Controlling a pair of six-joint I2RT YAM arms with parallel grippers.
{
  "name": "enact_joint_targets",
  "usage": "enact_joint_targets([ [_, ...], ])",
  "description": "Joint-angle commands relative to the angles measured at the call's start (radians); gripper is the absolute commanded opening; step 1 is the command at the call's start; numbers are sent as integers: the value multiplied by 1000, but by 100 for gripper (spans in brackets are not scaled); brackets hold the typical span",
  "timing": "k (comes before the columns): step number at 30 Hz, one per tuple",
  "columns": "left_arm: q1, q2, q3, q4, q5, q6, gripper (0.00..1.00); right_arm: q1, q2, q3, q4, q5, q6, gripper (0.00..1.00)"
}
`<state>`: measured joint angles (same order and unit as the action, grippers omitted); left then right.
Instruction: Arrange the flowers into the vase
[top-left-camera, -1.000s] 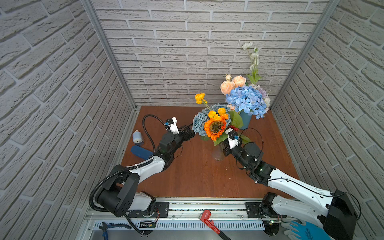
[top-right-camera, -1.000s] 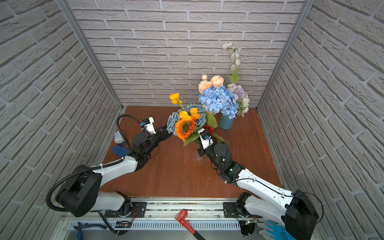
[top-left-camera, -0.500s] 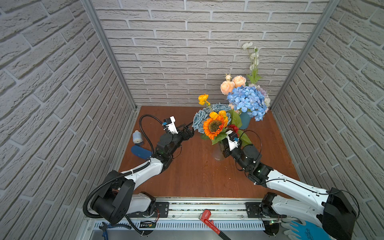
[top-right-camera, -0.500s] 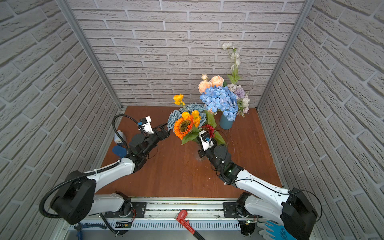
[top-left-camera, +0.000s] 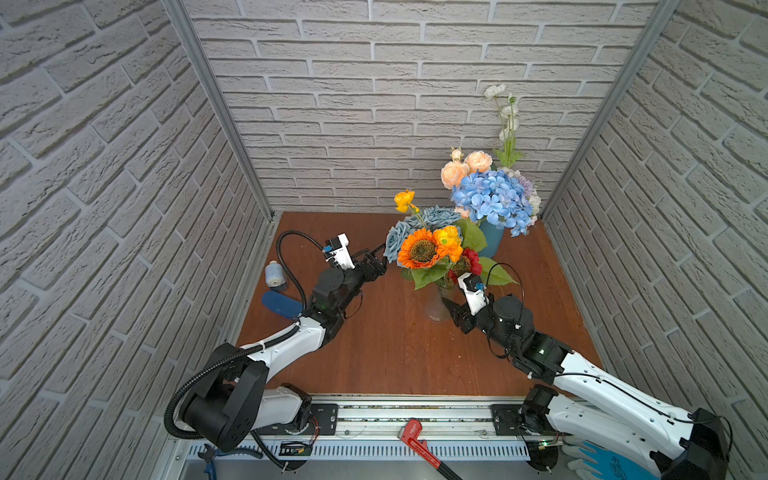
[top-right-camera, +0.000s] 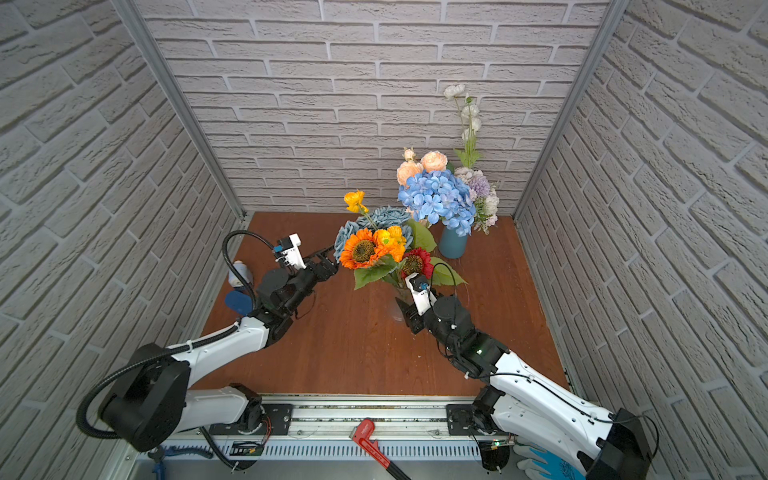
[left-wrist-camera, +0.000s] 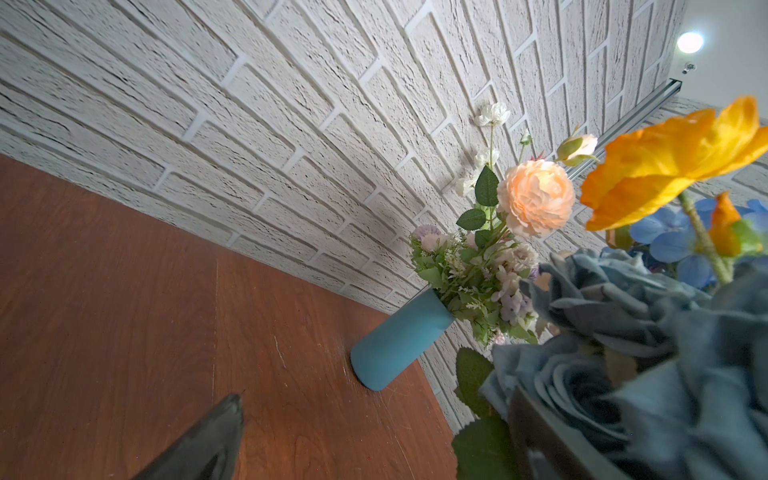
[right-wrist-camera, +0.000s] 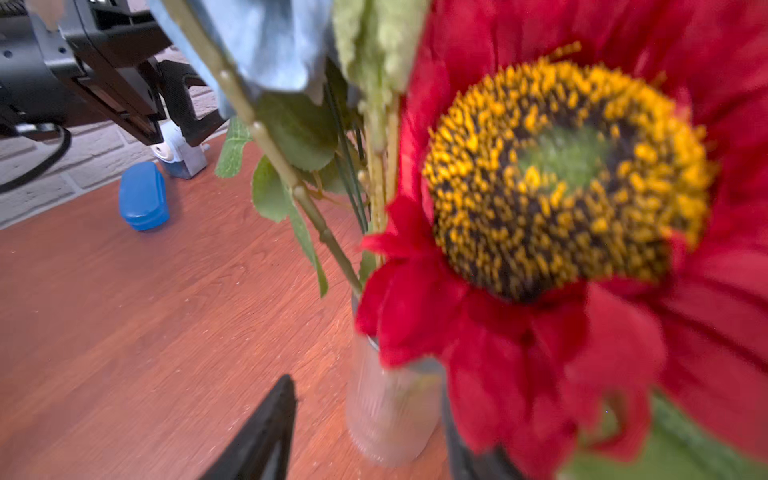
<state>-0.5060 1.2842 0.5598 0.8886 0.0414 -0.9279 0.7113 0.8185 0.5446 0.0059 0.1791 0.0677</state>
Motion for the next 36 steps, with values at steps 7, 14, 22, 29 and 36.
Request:
enact_joint_targets([
  [7, 2, 21, 5, 16, -13, 9, 98, -7, 40, -114, 185, 82, 80, 100],
  [14, 6, 8, 12, -18, -18, 19, 98, -53, 205, -144, 448, 92, 113, 100],
  [22, 13, 19, 14, -30, -17, 19, 98, -118, 377, -141, 716, 60, 107, 100],
  [29, 14, 27, 6, -30, -12, 17, 98, -130, 518, -157, 965, 31, 108, 99],
  [36, 14, 44, 12, -25, -1, 16, 98, -128, 672, -234, 1305, 65, 80, 95],
])
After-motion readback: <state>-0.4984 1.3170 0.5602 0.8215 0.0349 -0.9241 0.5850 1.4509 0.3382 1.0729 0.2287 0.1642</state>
